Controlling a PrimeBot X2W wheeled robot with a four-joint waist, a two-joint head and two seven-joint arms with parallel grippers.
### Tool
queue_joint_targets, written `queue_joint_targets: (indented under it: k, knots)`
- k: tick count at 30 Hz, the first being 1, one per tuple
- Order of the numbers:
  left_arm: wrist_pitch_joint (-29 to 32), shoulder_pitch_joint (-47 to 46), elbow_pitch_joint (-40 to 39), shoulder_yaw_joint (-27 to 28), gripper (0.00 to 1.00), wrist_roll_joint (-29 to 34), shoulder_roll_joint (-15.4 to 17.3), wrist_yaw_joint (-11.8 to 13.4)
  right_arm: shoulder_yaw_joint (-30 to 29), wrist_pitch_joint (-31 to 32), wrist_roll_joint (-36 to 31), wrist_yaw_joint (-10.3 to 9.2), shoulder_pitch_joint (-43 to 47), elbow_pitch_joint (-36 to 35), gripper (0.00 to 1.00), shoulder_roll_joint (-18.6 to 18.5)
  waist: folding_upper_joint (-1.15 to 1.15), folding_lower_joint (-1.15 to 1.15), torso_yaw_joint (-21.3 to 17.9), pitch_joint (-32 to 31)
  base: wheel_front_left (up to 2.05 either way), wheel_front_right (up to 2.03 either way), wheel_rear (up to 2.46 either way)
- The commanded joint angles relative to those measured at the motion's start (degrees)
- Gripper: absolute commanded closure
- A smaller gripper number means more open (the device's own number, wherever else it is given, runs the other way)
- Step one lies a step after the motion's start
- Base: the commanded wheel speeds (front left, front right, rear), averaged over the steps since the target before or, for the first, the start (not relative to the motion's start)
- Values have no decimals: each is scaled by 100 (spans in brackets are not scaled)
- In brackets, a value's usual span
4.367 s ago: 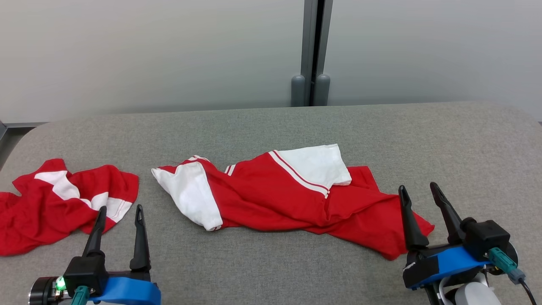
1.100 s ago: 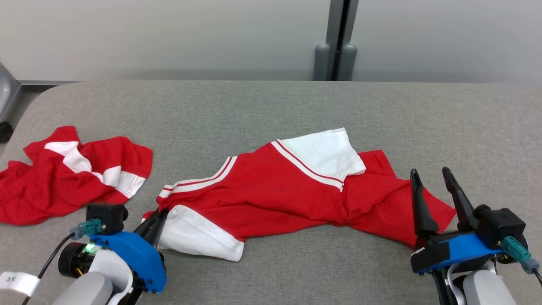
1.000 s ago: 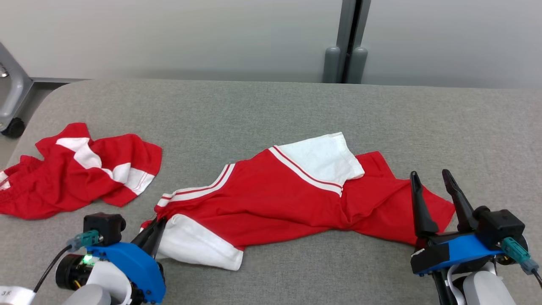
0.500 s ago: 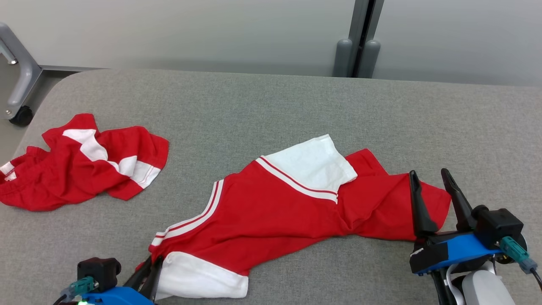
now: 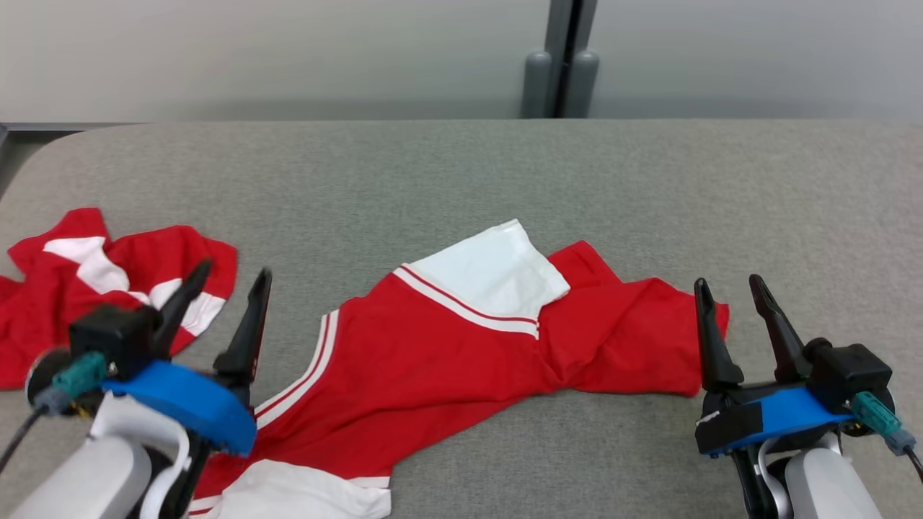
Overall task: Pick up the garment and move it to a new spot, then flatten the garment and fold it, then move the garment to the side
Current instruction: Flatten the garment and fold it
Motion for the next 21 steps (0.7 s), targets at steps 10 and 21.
queue_joint_targets:
  k: [10,21]
  knots:
    - [129,-1305,512,-111,0,488,-201,-224,19,-22,120,1,-265,-68,0,-12,0,0,-612,365,0,0,0]
    - [329,-1543,2120,-536,0,412,-537,-837,2,-22,208,1,-404,-87,0,-13,0,0,-930,652,0,0,0]
